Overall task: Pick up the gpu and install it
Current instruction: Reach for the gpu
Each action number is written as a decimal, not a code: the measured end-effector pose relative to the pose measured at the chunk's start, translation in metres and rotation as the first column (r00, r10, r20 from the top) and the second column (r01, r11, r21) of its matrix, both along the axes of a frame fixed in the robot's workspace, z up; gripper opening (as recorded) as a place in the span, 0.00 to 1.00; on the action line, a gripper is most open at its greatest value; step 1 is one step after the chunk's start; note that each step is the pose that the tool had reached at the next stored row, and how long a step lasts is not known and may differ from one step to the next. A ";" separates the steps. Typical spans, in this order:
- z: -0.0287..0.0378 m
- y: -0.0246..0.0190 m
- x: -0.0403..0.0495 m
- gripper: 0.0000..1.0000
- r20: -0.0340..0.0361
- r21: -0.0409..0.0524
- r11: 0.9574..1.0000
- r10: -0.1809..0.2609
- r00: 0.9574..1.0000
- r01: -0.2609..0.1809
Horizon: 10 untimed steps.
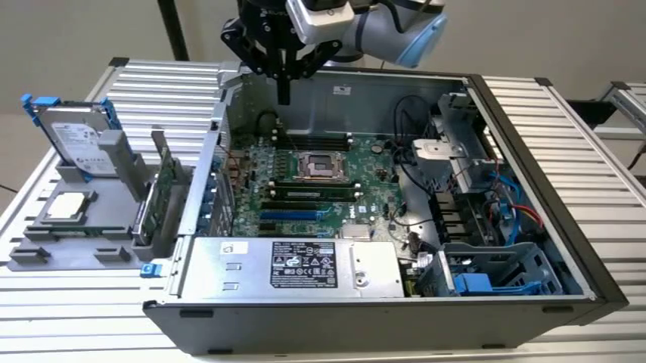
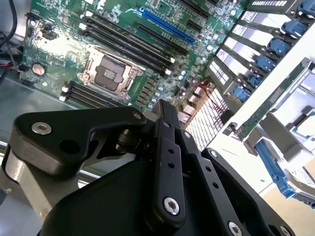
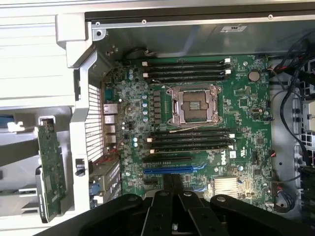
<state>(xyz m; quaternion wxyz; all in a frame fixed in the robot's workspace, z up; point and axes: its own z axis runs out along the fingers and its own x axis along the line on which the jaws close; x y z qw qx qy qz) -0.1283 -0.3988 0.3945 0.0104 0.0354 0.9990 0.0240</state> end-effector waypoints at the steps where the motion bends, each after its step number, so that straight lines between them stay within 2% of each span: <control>1: 0.0000 0.0000 -0.0009 0.00 0.000 0.000 1.000 0.000 1.000 0.000; 10: 0.0000 0.0000 -0.0026 0.00 0.000 0.000 1.000 0.000 1.000 0.000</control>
